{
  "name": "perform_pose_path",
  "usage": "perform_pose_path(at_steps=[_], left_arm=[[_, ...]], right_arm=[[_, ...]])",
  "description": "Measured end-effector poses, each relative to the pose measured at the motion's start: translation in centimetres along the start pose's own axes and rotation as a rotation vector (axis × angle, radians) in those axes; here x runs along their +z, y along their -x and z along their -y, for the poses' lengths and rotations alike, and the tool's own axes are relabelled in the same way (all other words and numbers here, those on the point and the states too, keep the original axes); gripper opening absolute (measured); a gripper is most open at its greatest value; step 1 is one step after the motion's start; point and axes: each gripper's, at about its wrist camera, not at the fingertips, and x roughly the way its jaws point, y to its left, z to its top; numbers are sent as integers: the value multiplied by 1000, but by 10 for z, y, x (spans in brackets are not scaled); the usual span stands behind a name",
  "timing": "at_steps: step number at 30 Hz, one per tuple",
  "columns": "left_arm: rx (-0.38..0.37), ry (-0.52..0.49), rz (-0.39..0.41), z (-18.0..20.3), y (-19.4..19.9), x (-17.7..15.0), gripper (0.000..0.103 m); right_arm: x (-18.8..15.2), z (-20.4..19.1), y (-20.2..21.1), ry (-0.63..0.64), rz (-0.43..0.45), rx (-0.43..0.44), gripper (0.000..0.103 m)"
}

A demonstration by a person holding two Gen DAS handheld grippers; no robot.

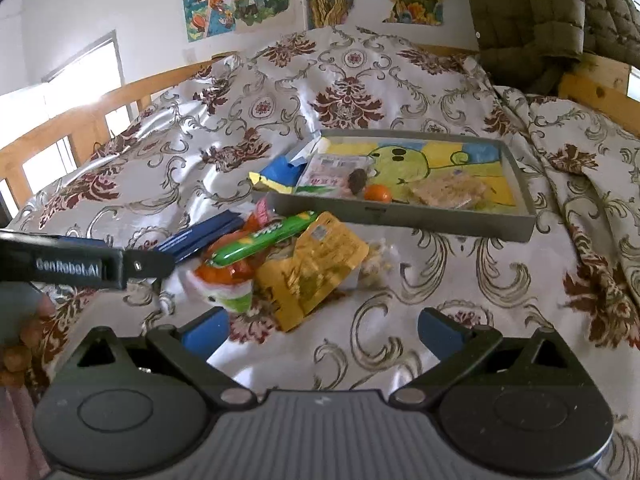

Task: Organize snacks
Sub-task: 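Move the right tool to the gold foil packet while the left tool approaches the green sausage stick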

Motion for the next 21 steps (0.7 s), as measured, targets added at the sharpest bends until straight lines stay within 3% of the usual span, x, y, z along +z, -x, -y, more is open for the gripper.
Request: perform_pose_path(at_steps=[6,10,16,21], left_arm=[[-55,-142,40,16,-20,10,102],[-103,-227,26,24,-38,16,102],[-123,-282,46,30,-57,20,102],[-206,-276,49,26,-64,24,102]], right_arm=[[5,17,-23,-49,-27,-12,103],[3,24,-32,-79,-44,-14,103],[2,25,-44,-64,-52,-10,103],[4,25,-56,-44,-32,33,100]])
